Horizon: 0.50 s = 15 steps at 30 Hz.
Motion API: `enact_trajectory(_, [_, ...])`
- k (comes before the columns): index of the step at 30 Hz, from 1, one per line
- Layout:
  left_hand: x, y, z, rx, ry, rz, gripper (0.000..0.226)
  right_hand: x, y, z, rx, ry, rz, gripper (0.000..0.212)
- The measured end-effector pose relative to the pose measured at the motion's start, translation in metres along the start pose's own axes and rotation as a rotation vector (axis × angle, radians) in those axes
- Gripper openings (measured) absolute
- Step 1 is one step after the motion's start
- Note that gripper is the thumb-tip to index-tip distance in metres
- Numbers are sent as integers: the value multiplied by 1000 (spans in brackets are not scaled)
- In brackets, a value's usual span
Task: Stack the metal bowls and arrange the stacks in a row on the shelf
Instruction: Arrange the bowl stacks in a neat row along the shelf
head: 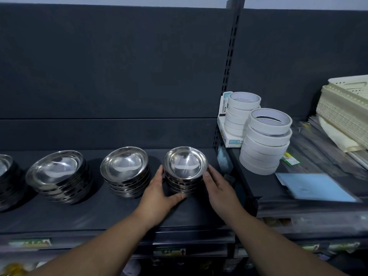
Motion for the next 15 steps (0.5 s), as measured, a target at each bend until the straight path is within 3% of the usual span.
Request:
enact_trajectory(9, [-5, -4, 1, -18, -18, -50, 126, 19, -5, 2, -14, 43, 72, 52])
enact_trajectory(12, [-9, -4, -1, -20, -11, -75, 127, 27, -7, 2, -13, 37, 95, 64])
enact_trajectory(15, [-7, -5, -2, -20, -28, -92, 128, 29, -9, 1, -25, 34, 97, 58])
Point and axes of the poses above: each hand's wrist, its own z-axis away from the middle knuckle, its own y-axis out of the back of the hand, x = y × z, the point moved 5 cm from there along -z, towards the middle knuckle, and after that the axes turned 2 degrees about x, right-handed, at the moved point
